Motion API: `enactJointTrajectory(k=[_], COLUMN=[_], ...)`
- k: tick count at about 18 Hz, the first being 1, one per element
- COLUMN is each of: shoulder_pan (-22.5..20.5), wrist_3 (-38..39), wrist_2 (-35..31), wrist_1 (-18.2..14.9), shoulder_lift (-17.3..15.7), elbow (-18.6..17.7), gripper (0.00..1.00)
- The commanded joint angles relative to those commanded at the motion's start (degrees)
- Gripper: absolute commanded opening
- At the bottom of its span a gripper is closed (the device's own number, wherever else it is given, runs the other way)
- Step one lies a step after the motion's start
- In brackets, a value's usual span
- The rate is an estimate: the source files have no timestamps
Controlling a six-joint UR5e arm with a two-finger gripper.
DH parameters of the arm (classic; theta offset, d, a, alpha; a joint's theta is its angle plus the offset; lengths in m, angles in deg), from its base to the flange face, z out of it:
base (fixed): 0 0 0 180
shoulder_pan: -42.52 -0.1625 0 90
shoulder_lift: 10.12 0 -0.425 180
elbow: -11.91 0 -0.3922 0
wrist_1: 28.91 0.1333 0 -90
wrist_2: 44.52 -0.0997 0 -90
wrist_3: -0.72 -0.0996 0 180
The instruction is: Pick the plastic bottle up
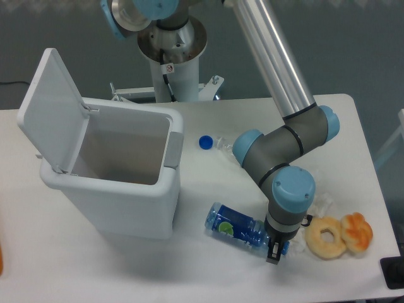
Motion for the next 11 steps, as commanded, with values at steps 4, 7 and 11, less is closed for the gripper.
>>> enactJointTrajectory(k=[4,7,11], shoulder_pan=[0.1,0.1,0.1], wrist_3=[-0.3,-0.3,-0.5], wrist_2=[0.0,-0.2,-0.6], wrist_1=[0.0,-0.1,-0.2], shoulder_lift=[-0.4,-1.2,-3.0], elbow=[-0.4,-0.7,-1.0], gripper=[0.28,0.17,0.13])
